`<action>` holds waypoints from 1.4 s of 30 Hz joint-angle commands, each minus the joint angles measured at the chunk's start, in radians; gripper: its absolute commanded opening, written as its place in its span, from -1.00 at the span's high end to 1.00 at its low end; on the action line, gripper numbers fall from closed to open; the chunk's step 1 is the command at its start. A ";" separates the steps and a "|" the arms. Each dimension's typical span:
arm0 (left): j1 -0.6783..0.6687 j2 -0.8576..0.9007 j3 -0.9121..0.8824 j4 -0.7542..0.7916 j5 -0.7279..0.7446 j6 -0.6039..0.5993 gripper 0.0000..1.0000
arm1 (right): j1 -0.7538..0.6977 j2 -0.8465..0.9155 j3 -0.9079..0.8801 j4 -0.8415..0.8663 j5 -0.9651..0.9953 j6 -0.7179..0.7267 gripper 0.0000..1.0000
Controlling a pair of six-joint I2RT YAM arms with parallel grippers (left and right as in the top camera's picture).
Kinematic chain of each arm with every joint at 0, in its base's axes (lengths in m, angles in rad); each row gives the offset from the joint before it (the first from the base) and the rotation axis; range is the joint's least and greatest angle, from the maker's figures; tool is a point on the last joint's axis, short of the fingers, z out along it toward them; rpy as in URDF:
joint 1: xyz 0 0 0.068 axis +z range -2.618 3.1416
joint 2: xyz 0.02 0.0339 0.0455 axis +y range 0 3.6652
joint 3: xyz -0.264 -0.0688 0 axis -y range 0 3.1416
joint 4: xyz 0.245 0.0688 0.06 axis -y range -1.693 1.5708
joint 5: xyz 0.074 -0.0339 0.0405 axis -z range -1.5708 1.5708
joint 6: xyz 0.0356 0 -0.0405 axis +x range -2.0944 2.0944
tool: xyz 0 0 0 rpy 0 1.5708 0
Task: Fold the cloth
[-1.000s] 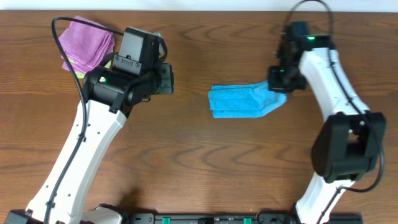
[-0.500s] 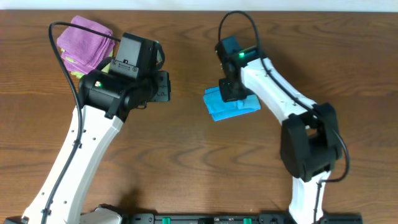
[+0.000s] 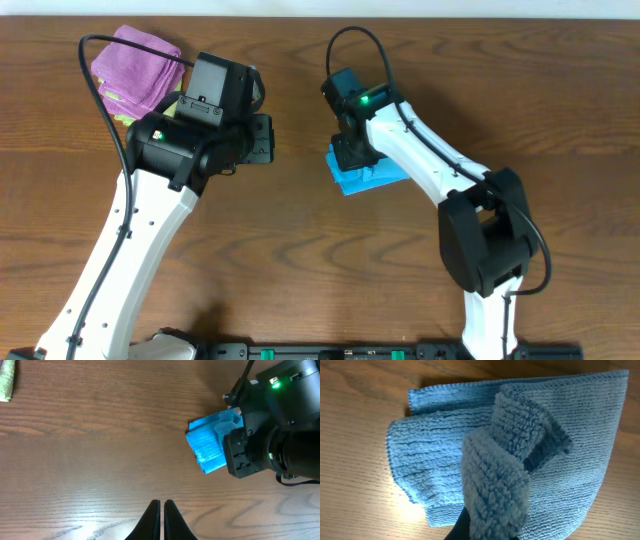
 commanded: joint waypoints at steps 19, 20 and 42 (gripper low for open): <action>0.148 0.041 -0.092 0.131 0.086 0.017 0.35 | -0.091 -0.047 0.014 0.021 -0.370 -0.083 -0.04; 0.147 0.059 -0.118 0.152 0.113 0.016 0.32 | -0.103 -0.058 0.015 0.021 -0.397 -0.103 -0.07; -0.045 0.477 -0.417 0.820 0.519 -0.198 -0.91 | -0.401 -0.011 0.006 0.058 -0.346 -0.168 0.97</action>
